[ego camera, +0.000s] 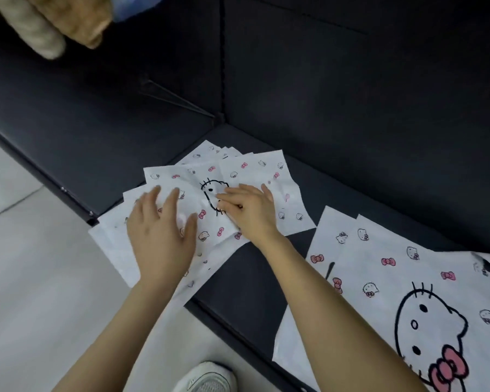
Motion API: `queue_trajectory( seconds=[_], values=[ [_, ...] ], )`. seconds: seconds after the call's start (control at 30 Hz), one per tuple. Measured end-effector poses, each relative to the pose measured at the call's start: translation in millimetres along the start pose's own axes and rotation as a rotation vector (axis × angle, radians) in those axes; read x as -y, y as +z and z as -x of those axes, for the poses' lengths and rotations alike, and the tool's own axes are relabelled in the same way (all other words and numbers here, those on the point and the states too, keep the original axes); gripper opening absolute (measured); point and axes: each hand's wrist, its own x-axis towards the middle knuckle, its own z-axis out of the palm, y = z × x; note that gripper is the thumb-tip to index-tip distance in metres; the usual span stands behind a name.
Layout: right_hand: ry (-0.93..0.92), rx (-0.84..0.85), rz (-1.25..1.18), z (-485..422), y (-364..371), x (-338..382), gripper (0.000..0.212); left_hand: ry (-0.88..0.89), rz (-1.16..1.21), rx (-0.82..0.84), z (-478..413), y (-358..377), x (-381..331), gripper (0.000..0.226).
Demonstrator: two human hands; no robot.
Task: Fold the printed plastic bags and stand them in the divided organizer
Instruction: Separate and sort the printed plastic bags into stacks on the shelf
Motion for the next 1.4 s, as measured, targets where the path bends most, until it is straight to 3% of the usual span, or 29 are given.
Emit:
queue_trajectory(
  seconds=[0.1,0.2,0.33,0.43,0.53,0.67,0.8,1.0,1.1,1.27,1.4],
  values=[
    [0.044,0.128,0.003,2.1,6.4,-12.1,0.032,0.160,-0.127,0.260,1.3,27.7,14.6,0.063],
    [0.064,0.014,-0.104,20.7,-10.0,-25.1,0.030,0.196,-0.198,0.414,6.1,41.1,28.8,0.070],
    [0.104,-0.186,-0.020,75.2,-58.9,-59.0,0.030,0.197,-0.227,0.403,9.8,38.0,26.3,0.067],
    [0.106,-0.205,0.186,138.0,-102.5,-92.1,0.053,0.203,-0.154,0.307,20.6,35.8,-8.9,0.050],
    [0.154,-0.189,0.432,219.2,-143.6,-123.4,0.072,0.252,0.101,0.299,50.5,43.0,-62.0,0.033],
    [0.420,-0.207,0.610,320.8,-174.4,-159.7,0.093,0.346,0.298,0.503,93.6,55.0,-126.2,0.027],
    [0.688,-0.233,0.634,365.9,-156.2,-182.7,0.104,0.400,0.149,0.612,116.3,77.6,-152.1,0.032],
    [0.625,-0.404,0.534,368.5,-135.7,-186.7,0.068,0.293,0.040,0.681,124.5,85.2,-171.1,0.040],
    [0.583,-0.482,0.505,363.0,-131.6,-187.3,0.063,0.218,0.031,0.727,124.4,89.3,-176.0,0.030],
    [0.527,-0.626,0.442,357.3,-128.7,-182.2,0.061,0.297,-0.149,0.670,120.7,95.2,-173.2,0.047],
    [0.507,-0.693,0.420,351.5,-133.8,-174.4,0.061,0.247,-0.049,0.641,123.3,92.9,-174.2,0.038]
  ],
)
